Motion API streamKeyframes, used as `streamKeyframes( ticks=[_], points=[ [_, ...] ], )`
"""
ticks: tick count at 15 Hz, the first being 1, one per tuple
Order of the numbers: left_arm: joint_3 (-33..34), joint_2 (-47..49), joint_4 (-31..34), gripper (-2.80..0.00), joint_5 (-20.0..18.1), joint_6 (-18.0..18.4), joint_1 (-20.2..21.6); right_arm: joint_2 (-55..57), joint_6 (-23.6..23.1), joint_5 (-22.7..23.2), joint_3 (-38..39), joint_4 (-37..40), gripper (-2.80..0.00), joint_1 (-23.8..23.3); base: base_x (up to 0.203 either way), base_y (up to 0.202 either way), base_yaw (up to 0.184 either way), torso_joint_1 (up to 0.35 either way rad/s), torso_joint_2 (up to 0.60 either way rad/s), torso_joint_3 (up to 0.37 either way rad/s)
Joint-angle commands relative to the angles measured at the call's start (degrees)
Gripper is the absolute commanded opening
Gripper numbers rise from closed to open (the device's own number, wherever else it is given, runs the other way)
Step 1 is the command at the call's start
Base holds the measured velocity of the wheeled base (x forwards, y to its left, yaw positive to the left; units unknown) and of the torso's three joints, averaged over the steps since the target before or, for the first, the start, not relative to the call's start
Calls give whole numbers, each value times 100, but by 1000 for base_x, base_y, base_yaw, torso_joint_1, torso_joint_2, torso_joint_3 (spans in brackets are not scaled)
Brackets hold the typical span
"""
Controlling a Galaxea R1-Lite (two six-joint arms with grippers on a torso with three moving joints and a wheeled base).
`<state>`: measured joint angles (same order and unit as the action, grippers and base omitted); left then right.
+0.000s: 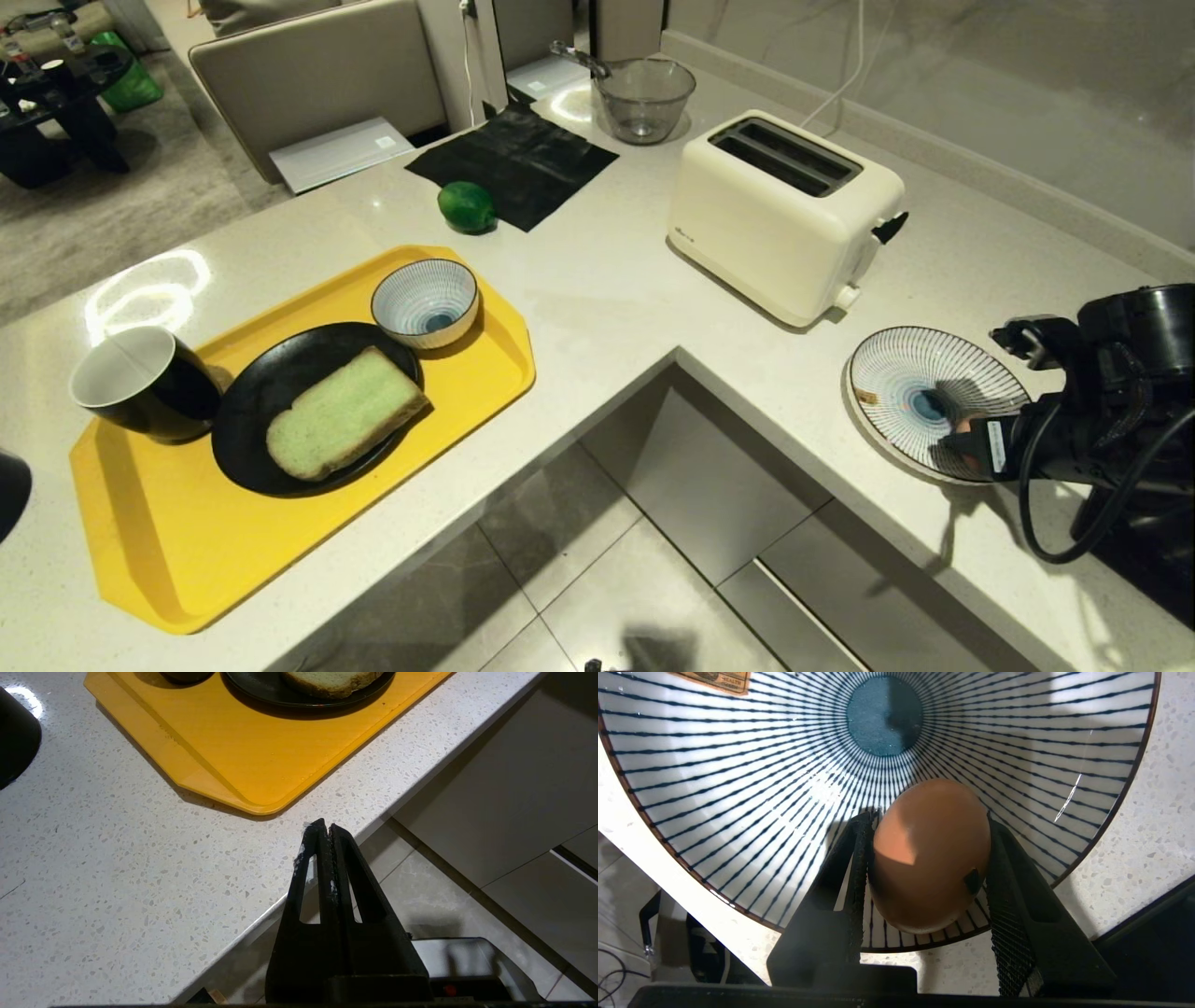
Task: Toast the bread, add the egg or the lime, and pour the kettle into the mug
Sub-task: Pick up the egg, then put the egg in the bowl
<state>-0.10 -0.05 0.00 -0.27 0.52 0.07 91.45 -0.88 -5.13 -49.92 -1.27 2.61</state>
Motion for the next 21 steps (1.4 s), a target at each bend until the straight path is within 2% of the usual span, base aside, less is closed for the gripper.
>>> streamKeyframes(
  ticks=[1,12,17,21],
  points=[
    [1,5,0,-280,0,0,1,25,-9,3,0,-5,-280,3,0,0,0,0,0,0],
    [1,5,0,-280,0,0,1,-706,21,14,-323,-10,-280,10,0,0,0,0,0,0],
    [1,5,0,-280,0,0,1,-1570,290,8,-277,-5,-280,3,0,0,0,0,0,0],
    [1,5,-9,-280,0,0,1,-2600,335,4,-46,3,-280,8,0,0,0,0,0,0]
  ],
)
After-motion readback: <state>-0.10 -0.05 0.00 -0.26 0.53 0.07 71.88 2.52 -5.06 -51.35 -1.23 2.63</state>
